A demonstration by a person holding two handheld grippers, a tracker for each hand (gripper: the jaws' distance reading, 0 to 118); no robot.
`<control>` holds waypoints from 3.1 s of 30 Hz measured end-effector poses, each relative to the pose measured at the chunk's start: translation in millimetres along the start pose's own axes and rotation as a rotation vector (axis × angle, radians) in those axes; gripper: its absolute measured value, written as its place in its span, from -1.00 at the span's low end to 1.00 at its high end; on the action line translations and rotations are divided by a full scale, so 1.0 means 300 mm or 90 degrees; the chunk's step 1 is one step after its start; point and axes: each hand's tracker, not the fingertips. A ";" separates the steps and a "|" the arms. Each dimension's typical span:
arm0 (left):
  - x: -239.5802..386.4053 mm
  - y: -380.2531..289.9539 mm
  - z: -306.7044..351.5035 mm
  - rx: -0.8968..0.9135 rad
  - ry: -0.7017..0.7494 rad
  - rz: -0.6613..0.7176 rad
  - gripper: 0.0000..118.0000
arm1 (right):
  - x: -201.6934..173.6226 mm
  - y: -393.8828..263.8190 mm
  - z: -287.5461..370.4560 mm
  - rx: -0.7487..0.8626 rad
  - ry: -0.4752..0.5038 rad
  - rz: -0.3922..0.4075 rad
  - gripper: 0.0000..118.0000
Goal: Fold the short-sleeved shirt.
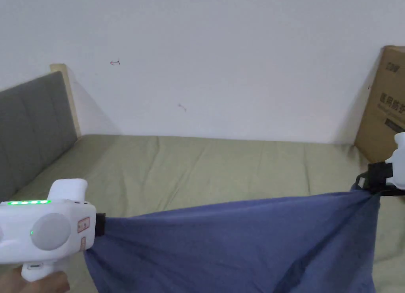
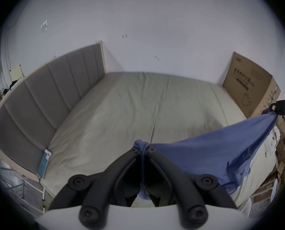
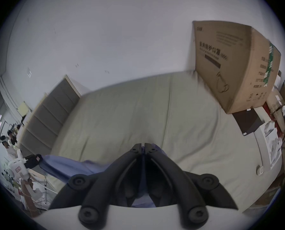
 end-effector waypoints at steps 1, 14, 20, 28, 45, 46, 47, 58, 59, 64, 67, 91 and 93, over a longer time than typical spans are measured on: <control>-0.002 0.016 0.030 0.011 -0.006 0.000 -0.96 | 0.004 0.008 0.047 0.010 0.012 -0.003 -0.96; 0.062 0.404 0.174 0.127 0.006 -0.031 -0.96 | -0.095 0.246 0.228 0.115 0.012 -0.036 -0.96; 0.098 0.763 0.071 0.167 0.038 -0.033 -0.96 | -0.168 0.530 0.178 0.164 0.005 -0.065 -0.96; 0.124 1.196 0.021 0.266 0.077 -0.019 -0.96 | -0.293 0.908 0.141 0.246 -0.002 -0.083 -0.96; 0.149 1.193 -0.336 0.257 0.178 -0.039 -0.96 | -0.386 0.887 -0.164 0.210 -0.037 -0.031 -0.96; 0.150 1.147 -0.408 0.229 0.168 -0.040 -0.96 | -0.362 0.851 -0.240 0.185 -0.051 -0.042 -0.96; 0.152 1.098 -0.477 0.206 0.165 -0.039 -0.96 | -0.335 0.813 -0.310 0.163 -0.052 -0.054 -0.96; 0.154 0.374 -1.181 -0.117 0.136 -0.014 -0.96 | -0.031 0.178 -1.091 -0.169 -0.132 -0.148 -0.96; 0.142 0.325 -1.204 -0.132 0.127 -0.014 -0.96 | -0.017 0.127 -1.121 -0.184 -0.138 -0.151 -0.96; 0.051 0.162 -1.211 -0.162 0.130 -0.018 -0.96 | 0.051 -0.026 -1.169 -0.220 -0.145 -0.155 -0.96; 0.007 0.127 -1.146 -0.159 0.114 -0.009 -0.96 | 0.063 -0.052 -1.092 -0.219 -0.141 -0.149 -0.96; -0.217 -0.741 -0.006 -0.188 0.051 -0.033 -0.96 | -0.032 -1.119 0.012 -0.174 -0.122 -0.084 -0.96; -0.233 -0.779 0.002 -0.191 0.040 -0.012 -0.96 | -0.024 -1.140 0.015 -0.170 -0.133 -0.094 -0.96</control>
